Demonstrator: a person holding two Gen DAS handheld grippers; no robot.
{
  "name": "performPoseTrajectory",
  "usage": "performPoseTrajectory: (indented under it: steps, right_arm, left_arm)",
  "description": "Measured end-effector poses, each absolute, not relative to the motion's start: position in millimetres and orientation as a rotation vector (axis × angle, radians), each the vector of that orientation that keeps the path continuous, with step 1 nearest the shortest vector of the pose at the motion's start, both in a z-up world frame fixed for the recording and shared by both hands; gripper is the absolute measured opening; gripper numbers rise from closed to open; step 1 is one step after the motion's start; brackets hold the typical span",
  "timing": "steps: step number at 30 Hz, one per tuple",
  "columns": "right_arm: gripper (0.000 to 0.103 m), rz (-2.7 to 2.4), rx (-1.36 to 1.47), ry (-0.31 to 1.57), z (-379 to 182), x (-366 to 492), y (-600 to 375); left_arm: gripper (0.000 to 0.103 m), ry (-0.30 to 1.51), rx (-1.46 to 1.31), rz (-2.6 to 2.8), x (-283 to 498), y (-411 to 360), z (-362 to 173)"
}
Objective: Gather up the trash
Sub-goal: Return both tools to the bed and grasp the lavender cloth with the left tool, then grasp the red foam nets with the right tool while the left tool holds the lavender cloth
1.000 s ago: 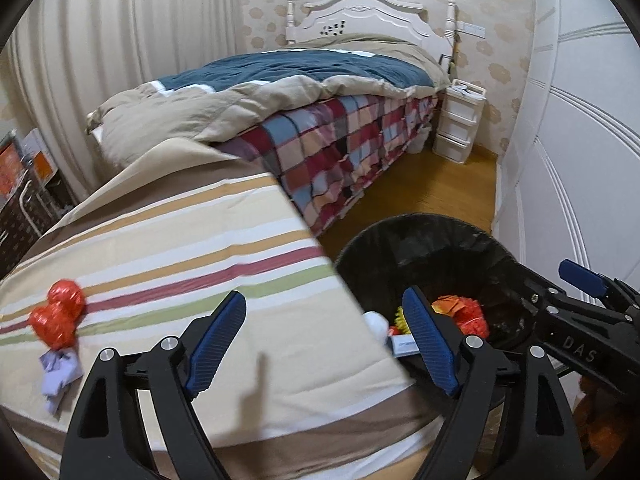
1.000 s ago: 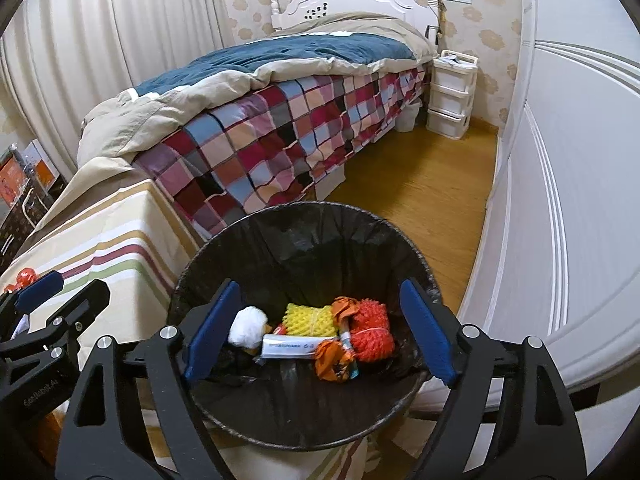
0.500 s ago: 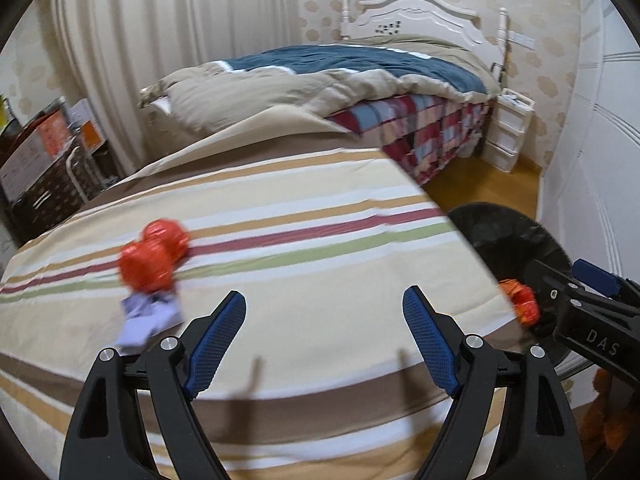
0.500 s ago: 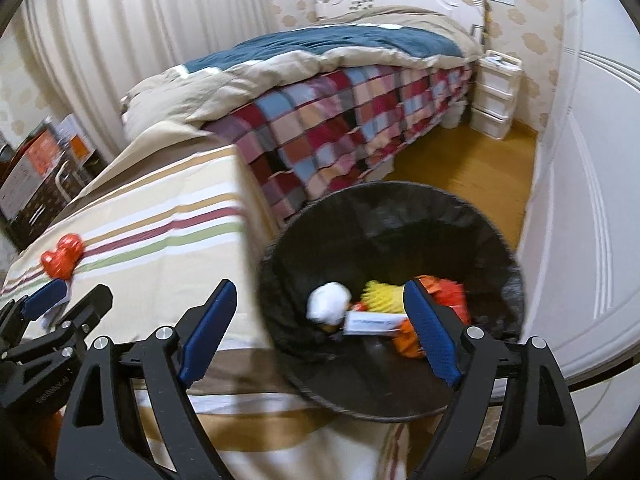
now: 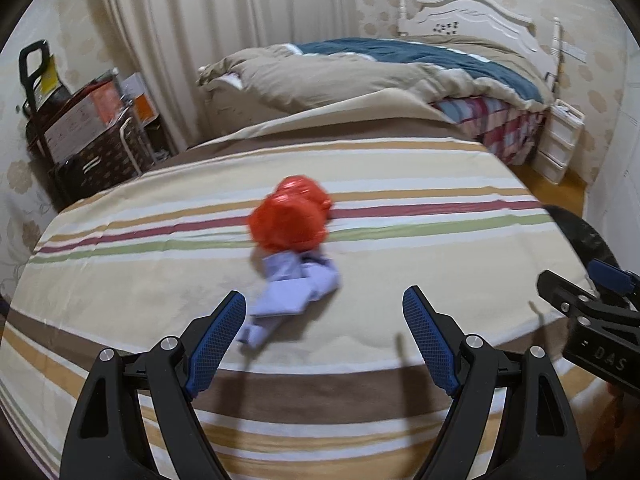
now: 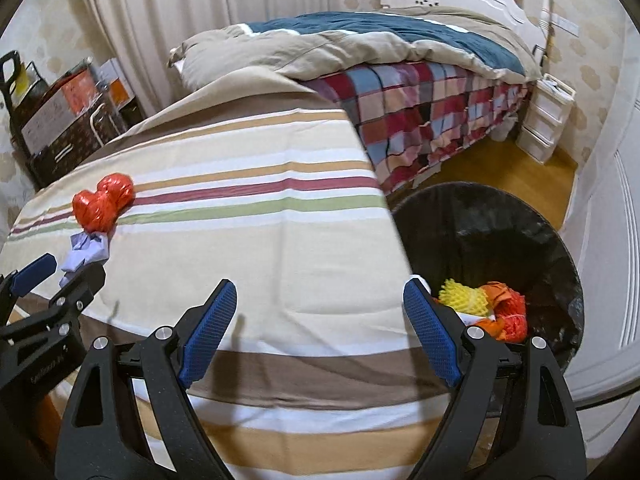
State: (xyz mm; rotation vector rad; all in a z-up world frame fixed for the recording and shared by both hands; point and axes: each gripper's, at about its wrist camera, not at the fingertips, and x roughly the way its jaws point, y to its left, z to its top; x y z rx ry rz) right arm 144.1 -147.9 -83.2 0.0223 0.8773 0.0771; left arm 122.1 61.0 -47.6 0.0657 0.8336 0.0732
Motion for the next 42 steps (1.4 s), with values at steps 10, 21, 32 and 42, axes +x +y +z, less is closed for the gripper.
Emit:
performPoseTrajectory:
  steps: [10,21,32,42]
  right_arm:
    - [0.083,0.089,-0.013,0.898,-85.8,149.3,-128.8]
    - [0.083,0.099,-0.038,0.902,-87.3,150.7,-117.1]
    - [0.083,0.157,-0.082,0.908,-89.2,151.3,-84.1]
    - [0.084,0.276,-0.14,0.926,-92.6,153.7,-20.0]
  left_arm:
    - [0.055,0.925,-0.003,0.007,136.3,83.7,-58.9]
    - [0.026,0.904,0.021,-0.023,122.3,92.3,-58.1]
    - [0.026,0.897,-0.017,0.04,103.4,132.6,-55.5]
    - [0.026,0.885,-0.046,0.143,112.6,182.1,-55.6]
